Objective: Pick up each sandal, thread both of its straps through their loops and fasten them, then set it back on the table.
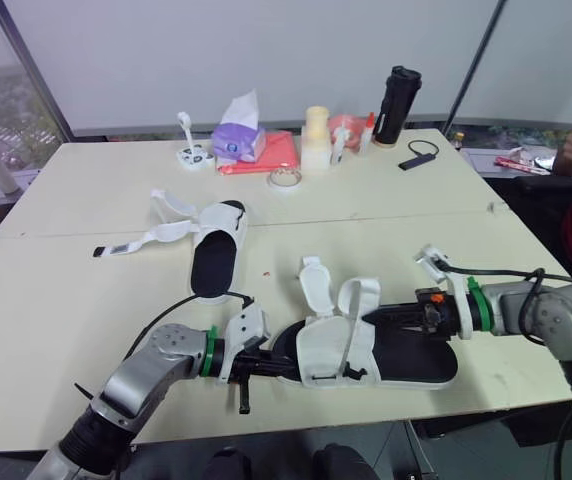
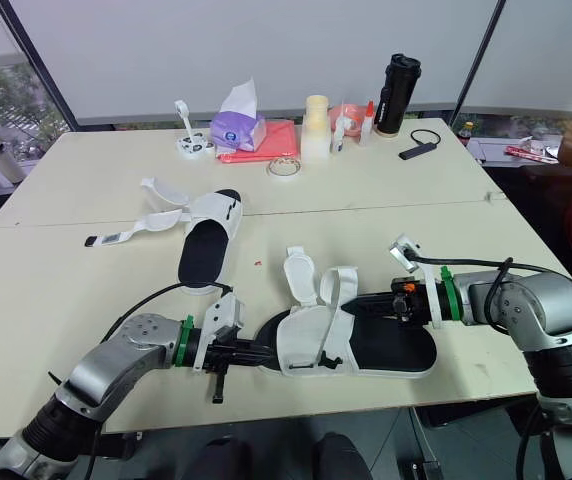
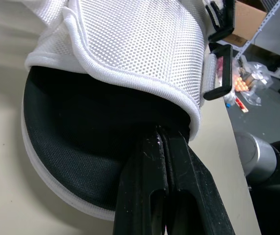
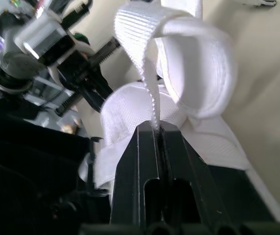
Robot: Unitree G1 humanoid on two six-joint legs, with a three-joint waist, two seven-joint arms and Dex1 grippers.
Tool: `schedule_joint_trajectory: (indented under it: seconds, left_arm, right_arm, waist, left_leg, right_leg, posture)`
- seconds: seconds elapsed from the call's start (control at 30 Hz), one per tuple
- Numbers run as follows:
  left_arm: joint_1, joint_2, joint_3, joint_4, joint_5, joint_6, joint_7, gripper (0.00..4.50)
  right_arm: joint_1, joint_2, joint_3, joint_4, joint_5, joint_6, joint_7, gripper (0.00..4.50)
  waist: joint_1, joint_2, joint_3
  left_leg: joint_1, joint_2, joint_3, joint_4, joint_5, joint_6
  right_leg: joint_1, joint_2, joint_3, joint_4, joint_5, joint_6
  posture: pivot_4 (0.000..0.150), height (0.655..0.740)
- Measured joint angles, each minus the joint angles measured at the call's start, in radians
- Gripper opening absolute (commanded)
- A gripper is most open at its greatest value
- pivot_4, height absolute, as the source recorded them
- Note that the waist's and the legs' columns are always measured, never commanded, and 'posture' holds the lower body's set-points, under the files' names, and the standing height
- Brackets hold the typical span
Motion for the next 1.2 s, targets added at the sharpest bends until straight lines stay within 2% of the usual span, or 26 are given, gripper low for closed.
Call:
schedule_joint_trajectory:
  seconds: [0.33, 0.67, 0.83, 1.0, 1.2]
  left_arm:
    - [0.000, -0.007, 0.000, 0.006, 0.000, -0.007, 0.005, 0.00]
    - [0.001, -0.011, -0.003, 0.013, 0.000, -0.019, 0.008, 0.00]
    - [0.000, -0.015, -0.003, 0.019, 0.000, -0.024, 0.009, 0.00]
    - [0.001, -0.017, -0.003, 0.020, 0.000, -0.024, 0.010, 0.00]
    - [0.003, -0.020, -0.003, 0.020, 0.000, -0.024, 0.012, 0.00]
  right_arm:
    - [-0.003, -0.036, 0.090, -0.081, -0.167, -0.196, 0.086, 0.05]
    - [-0.026, -0.075, 0.053, -0.100, -0.137, -0.180, 0.171, 0.05]
    - [-0.027, -0.104, 0.088, -0.112, -0.198, -0.230, 0.194, 0.05]
    - [-0.035, -0.103, 0.152, -0.111, -0.297, -0.306, 0.198, 0.05]
    - [-0.078, -0.046, 0.171, -0.111, -0.334, -0.332, 0.185, 0.05]
  waist:
    - [0.000, 0.000, 0.000]
    - [0.001, 0.000, 0.000]
    - [0.001, 0.000, 0.000]
    - [0.001, 0.000, 0.000]
    - [0.002, 0.000, 0.000]
  left_leg:
    - [0.000, 0.000, 0.000, 0.000, 0.000, 0.000]
    - [0.000, 0.000, 0.000, 0.000, 0.000, 0.000]
    - [0.000, 0.000, 0.000, 0.000, 0.000, 0.000]
    - [0.000, 0.000, 0.000, 0.000, 0.000, 0.000]
    - [0.000, 0.000, -0.001, 0.000, 0.000, 0.000]
  right_leg:
    - [0.000, 0.000, 0.000, 0.000, 0.000, 0.000]
    - [0.000, 0.000, 0.000, 0.000, -0.001, -0.001]
    - [0.000, -0.001, 0.000, 0.000, -0.001, -0.002]
    - [0.000, -0.001, 0.000, 0.000, -0.001, -0.002]
    - [0.000, -0.001, 0.000, 0.000, -0.001, -0.002]
  posture:
    - [0.150, 0.7400]
    - [0.150, 0.7400]
    - [0.150, 0.7400]
    - [0.150, 0.7400]
    - [0.150, 0.7400]
